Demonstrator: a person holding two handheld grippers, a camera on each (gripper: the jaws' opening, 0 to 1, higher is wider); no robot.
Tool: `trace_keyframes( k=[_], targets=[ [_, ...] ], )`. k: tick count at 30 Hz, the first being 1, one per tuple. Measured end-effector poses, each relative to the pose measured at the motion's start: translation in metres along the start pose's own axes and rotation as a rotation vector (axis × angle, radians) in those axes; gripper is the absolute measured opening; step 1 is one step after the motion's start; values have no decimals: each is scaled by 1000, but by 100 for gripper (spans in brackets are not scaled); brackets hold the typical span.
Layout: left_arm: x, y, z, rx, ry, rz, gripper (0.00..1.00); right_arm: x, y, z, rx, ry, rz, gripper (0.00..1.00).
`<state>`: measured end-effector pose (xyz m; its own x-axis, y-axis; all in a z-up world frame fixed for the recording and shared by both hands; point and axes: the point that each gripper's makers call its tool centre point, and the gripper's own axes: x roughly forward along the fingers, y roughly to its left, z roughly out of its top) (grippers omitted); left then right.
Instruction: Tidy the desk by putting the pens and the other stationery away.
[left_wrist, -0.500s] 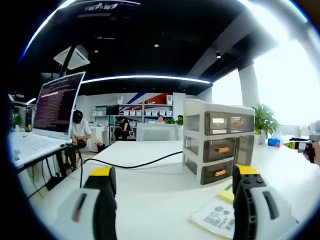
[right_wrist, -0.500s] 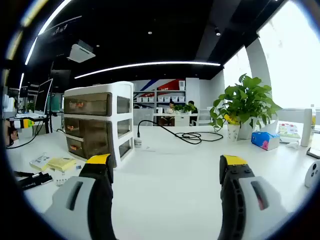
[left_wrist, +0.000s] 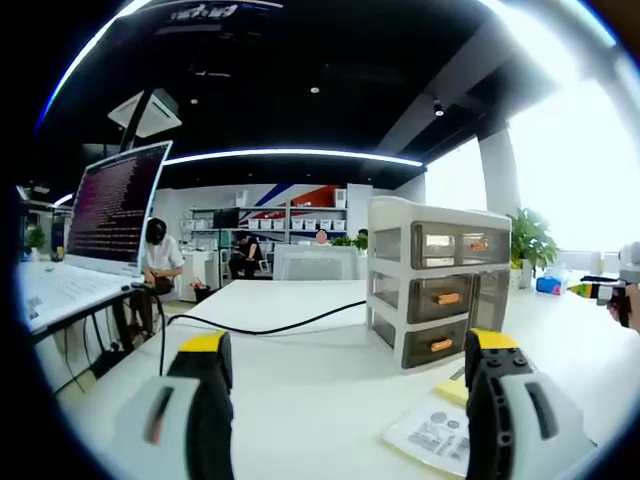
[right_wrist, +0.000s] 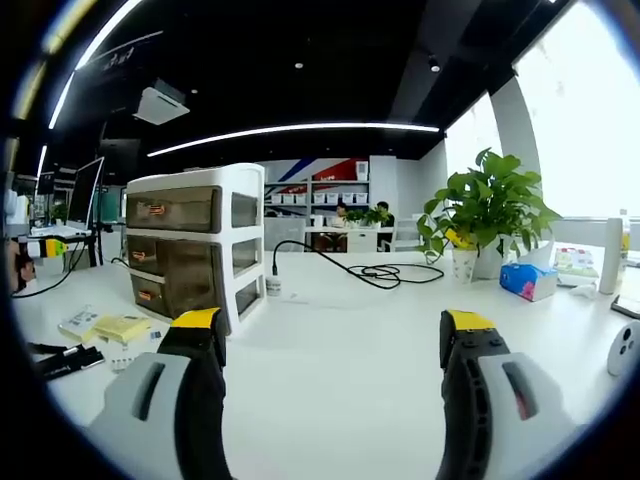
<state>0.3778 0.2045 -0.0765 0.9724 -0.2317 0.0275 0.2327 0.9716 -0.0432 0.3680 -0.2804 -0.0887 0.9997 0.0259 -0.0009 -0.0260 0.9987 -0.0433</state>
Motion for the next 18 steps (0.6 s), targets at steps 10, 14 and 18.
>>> trace_keyframes(
  k=[10,14,18],
  targets=[
    [1,0,-2,-17,8,-7,97,0,-1,0,3,5,-2,92],
    [1,-1,-3,-15,10,-9,97,0,2,-3,12,24,13,93],
    [1,-1,-3,-13,9,-8,97,-1,-5,-1,16,11,-21,97]
  ],
)
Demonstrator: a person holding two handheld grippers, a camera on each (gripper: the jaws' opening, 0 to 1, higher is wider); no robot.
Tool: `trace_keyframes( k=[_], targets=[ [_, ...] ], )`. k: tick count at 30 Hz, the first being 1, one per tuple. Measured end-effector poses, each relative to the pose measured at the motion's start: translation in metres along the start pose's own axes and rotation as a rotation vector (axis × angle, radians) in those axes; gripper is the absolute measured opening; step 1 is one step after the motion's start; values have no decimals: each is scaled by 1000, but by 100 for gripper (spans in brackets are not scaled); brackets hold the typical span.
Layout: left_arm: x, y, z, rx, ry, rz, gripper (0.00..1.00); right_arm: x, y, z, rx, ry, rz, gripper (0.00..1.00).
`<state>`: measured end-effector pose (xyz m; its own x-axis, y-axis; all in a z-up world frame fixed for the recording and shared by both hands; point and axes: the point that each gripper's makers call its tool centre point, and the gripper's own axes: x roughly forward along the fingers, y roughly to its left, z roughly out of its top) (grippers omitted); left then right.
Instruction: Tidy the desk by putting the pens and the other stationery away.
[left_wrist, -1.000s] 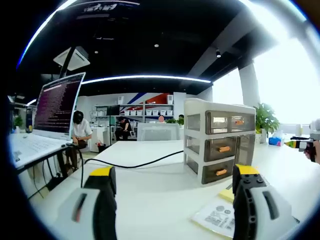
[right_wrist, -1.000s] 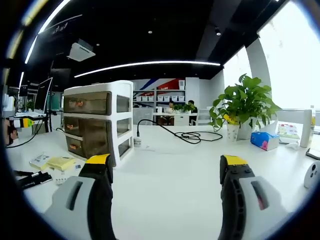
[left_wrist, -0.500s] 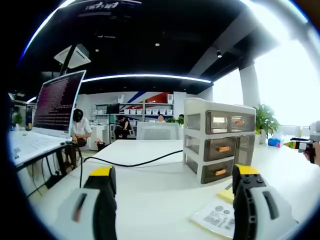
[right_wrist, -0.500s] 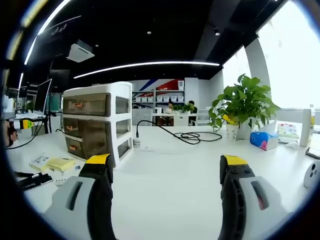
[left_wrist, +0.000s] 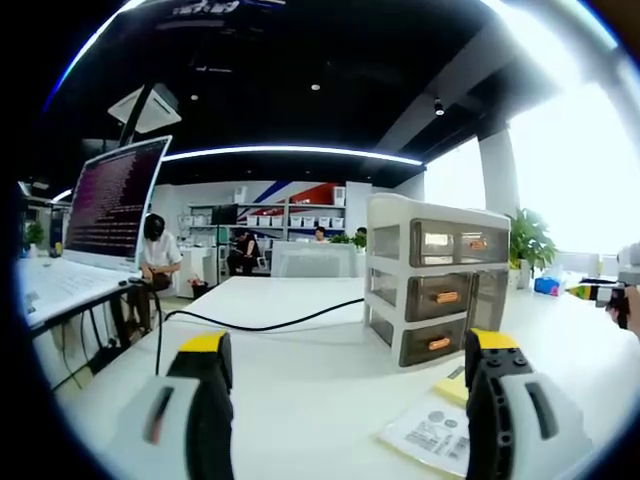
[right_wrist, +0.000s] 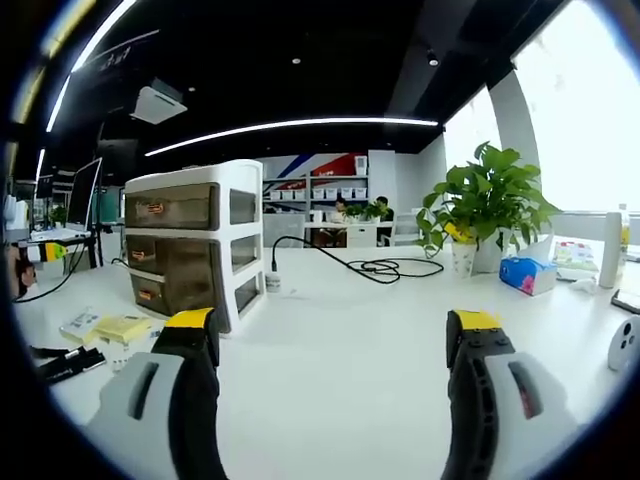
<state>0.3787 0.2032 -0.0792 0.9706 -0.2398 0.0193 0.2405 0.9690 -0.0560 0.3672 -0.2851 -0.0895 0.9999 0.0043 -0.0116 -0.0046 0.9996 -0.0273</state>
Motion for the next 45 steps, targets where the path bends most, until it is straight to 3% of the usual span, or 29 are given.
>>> trace_keyframes(
  k=[4,30,45],
  targets=[
    [0,0,0,2,1,2,97,-1,-4,5,1,-24,-13,97],
    [2,-1,-4,4,18,-4,97,-1,0,3,-1,-14,-6,97],
    [4,-3,-10,14,31,-11,97,-5,-9,18,-45,-109,-69,89]
  ],
)
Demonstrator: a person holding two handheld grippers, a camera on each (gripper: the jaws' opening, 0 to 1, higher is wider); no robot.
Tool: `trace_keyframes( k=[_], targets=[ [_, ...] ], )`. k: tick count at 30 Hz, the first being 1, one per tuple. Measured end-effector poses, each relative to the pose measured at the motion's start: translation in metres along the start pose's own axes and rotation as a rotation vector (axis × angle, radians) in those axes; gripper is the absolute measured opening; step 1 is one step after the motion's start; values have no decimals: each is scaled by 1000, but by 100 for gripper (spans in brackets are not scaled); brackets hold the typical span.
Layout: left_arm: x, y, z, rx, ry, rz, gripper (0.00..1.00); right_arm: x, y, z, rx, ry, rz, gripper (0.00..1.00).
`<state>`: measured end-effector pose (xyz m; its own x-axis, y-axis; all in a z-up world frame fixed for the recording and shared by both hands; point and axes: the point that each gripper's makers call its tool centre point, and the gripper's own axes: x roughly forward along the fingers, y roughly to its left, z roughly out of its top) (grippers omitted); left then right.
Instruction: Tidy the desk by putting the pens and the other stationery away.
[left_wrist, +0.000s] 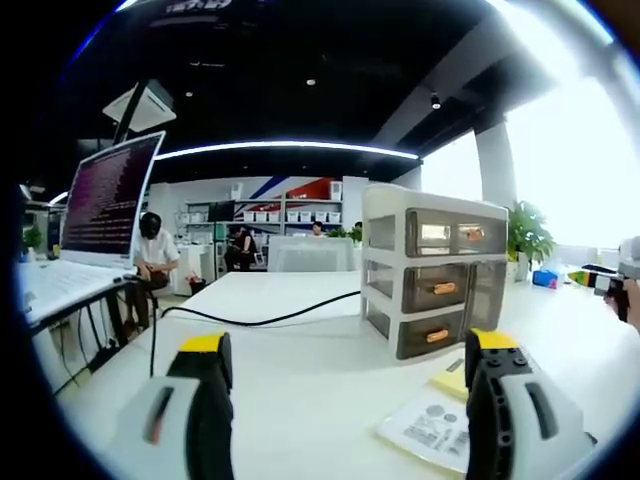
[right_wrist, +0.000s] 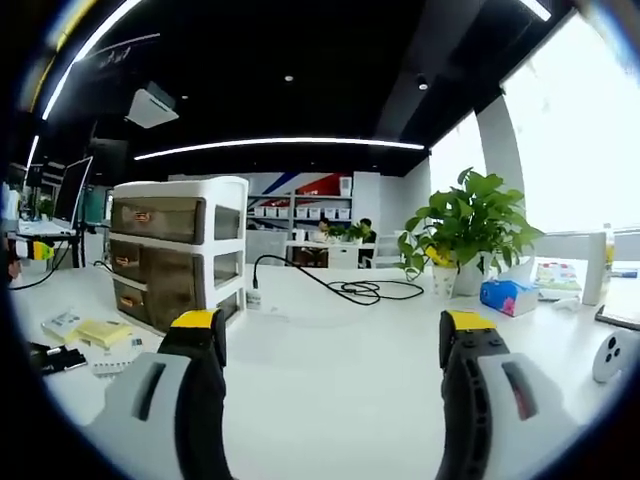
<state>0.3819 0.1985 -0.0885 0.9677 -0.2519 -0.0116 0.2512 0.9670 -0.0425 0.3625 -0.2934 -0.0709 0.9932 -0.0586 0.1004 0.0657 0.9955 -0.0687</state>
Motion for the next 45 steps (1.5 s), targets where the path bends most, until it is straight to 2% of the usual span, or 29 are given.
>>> trace_keyframes(
  k=[5,8,12,13,16,18,19,21,22,23,24,28,31,32,35,39,40,42,44,45],
  targets=[
    [1,0,-3,-3,11,-2,97,-1,8,11,-51,-48,17,88],
    [1,1,-6,-4,20,1,97,-1,20,13,-108,-73,51,80],
    [2,-3,-7,-14,25,-12,97,-1,41,18,-268,-116,89,78],
    [2,-4,-7,-15,23,-15,97,-3,48,20,-305,-139,102,76],
    [1,-2,-6,-15,21,-12,97,-7,66,28,-304,-232,186,63],
    [1,1,-7,-26,22,-8,97,-3,72,27,-320,-185,200,60],
    [2,1,-8,-37,23,-6,97,-3,75,31,-334,-187,197,60],
    [2,1,-9,-46,31,-6,97,-3,84,54,-380,-267,188,60],
    [2,1,-9,-48,30,-7,97,-4,86,67,-408,-296,156,60],
    [2,2,-9,-51,26,-7,97,-4,88,71,-423,-301,149,61],
    [2,2,-9,-52,23,-8,97,-5,95,82,-471,-323,146,60],
    [2,1,-8,-64,18,-14,97,-5,132,112,-585,-392,200,55],
    [3,0,-11,-61,24,-20,97,-1,152,121,-680,-396,207,52],
    [4,-1,-12,-59,25,-21,97,1,160,120,-702,-386,229,52],
    [6,0,-16,-48,42,-19,97,14,192,101,-738,-290,343,51],
    [4,2,-12,-65,28,-20,97,31,208,97,-835,-284,357,37],
    [4,1,-11,-68,24,-25,97,34,211,96,-827,-279,363,37],
    [4,-8,-5,-79,-10,-71,97,41,229,95,-755,-287,444,37],
    [3,-13,-5,-74,-9,-82,97,49,241,98,-851,-290,455,36],
    [4,-16,-5,-65,-7,-87,97,53,247,103,-942,-317,439,36]
  ],
)
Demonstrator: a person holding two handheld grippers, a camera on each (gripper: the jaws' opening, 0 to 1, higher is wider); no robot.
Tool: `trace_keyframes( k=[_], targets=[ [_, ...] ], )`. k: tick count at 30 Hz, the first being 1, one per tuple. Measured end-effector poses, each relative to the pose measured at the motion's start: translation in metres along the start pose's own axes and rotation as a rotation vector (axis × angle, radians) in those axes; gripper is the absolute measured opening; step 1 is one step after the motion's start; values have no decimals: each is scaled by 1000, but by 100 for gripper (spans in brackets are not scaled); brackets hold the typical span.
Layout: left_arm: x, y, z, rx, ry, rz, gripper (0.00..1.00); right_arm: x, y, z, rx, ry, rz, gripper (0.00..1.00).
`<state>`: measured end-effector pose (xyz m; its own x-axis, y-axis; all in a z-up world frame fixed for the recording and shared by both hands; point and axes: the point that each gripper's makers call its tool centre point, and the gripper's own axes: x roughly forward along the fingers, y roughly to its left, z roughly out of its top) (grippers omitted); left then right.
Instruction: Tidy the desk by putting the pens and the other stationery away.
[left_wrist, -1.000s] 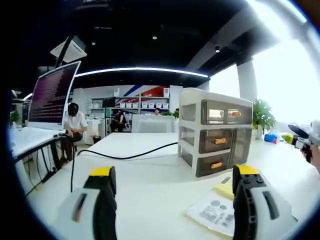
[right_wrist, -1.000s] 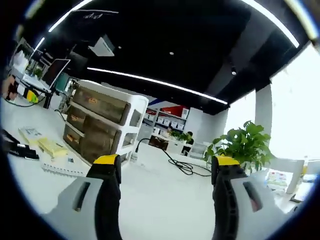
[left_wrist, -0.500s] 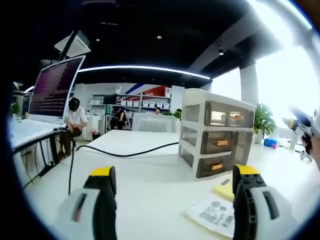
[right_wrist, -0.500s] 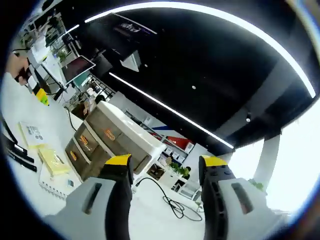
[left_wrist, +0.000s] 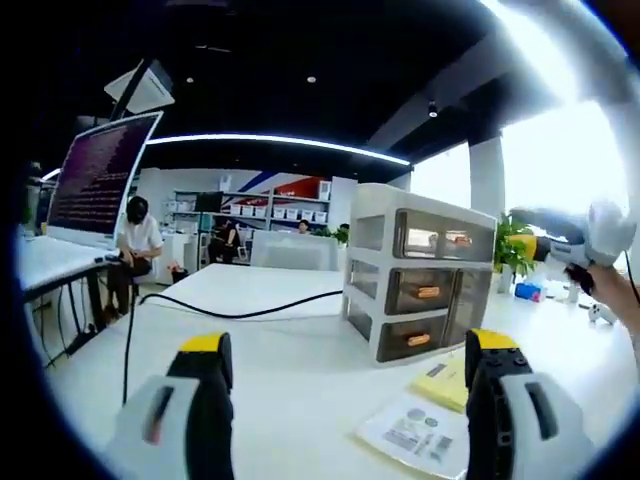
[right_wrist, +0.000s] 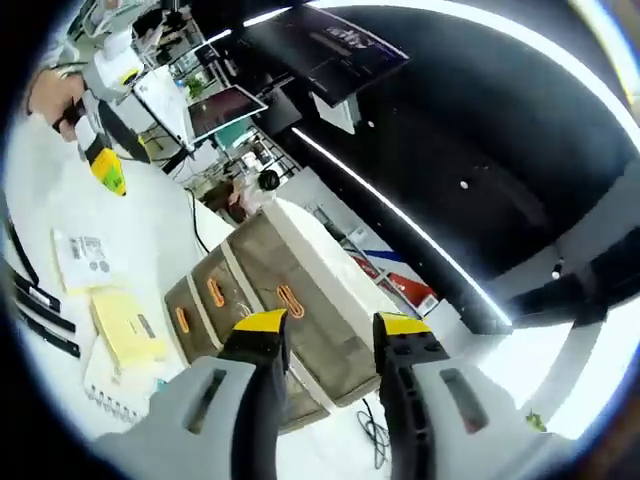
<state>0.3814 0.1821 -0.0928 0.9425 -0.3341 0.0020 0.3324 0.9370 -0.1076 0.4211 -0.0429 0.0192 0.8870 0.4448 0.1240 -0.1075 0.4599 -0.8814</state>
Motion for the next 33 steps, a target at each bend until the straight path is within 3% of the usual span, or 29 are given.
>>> trace_keyframes(
  k=[3,4,6,10,19,23,24,25,26,30,33],
  targets=[
    [1,-5,-5,30,29,-5,97,12,7,20,-219,-57,-3,29],
    [1,-7,-5,32,29,-10,97,17,17,26,-368,-67,25,28],
    [1,-12,-5,43,19,-27,97,23,28,28,-451,-69,56,29],
    [1,-11,1,73,-10,-26,97,31,37,21,-391,-39,65,29],
    [0,-10,1,41,-3,-31,97,41,52,13,-528,-7,115,28],
    [0,-11,-1,45,2,-33,97,48,51,-2,-553,36,117,26],
    [0,-11,-1,44,4,-32,97,49,50,-7,-617,52,111,25],
    [0,-11,-1,45,6,-32,97,50,58,-3,-622,0,145,22],
    [-1,-9,0,53,12,-32,97,48,55,-8,-616,26,135,19],
    [-4,0,8,36,-22,-5,97,46,54,-8,-576,14,134,17],
    [-2,-1,4,4,0,-20,97,49,51,-6,-535,28,160,15]
  ],
)
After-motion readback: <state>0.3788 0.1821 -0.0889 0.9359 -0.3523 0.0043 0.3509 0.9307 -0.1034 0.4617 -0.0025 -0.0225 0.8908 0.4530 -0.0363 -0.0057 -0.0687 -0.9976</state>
